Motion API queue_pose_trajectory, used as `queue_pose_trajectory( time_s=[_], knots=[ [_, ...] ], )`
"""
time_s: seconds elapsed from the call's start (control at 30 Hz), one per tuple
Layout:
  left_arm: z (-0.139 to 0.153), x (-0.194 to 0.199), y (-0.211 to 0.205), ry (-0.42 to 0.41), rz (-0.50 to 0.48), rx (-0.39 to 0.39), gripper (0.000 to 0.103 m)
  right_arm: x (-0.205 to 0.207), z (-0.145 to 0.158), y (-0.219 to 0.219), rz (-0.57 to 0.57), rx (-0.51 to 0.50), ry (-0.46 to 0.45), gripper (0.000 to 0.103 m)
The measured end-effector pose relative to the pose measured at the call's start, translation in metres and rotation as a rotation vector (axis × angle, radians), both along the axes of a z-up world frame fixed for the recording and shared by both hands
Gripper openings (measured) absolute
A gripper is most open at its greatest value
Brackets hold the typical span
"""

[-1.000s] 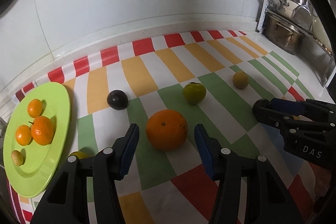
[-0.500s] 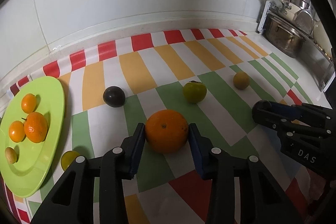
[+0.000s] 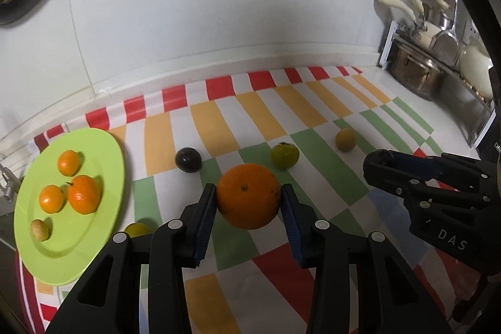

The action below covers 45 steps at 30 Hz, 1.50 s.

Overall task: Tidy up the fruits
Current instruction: 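Carry the large orange and dark plum over the green plate with both tools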

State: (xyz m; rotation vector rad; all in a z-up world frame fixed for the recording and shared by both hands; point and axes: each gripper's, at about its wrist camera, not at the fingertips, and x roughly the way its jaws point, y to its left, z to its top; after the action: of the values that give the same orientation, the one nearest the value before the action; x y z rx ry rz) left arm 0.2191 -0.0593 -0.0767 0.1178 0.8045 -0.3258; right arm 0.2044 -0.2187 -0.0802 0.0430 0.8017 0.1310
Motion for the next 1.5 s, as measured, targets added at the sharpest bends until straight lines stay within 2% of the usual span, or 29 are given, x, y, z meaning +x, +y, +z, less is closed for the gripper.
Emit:
queue_pose_trajectory(
  time_s=[0.73, 1.5],
  knots=[
    [0.050, -0.048, 0.054, -0.119, 0.149, -0.014, 0.040, -0.024, 0.047, 0.057, 0.185, -0.005, -0.138, 0.031],
    [0.069, -0.070, 0.134, -0.192, 0.367, 0.041, 0.040, -0.018, 0.070, 0.143, 0.406, 0.022, -0.201, 0.031]
  ],
)
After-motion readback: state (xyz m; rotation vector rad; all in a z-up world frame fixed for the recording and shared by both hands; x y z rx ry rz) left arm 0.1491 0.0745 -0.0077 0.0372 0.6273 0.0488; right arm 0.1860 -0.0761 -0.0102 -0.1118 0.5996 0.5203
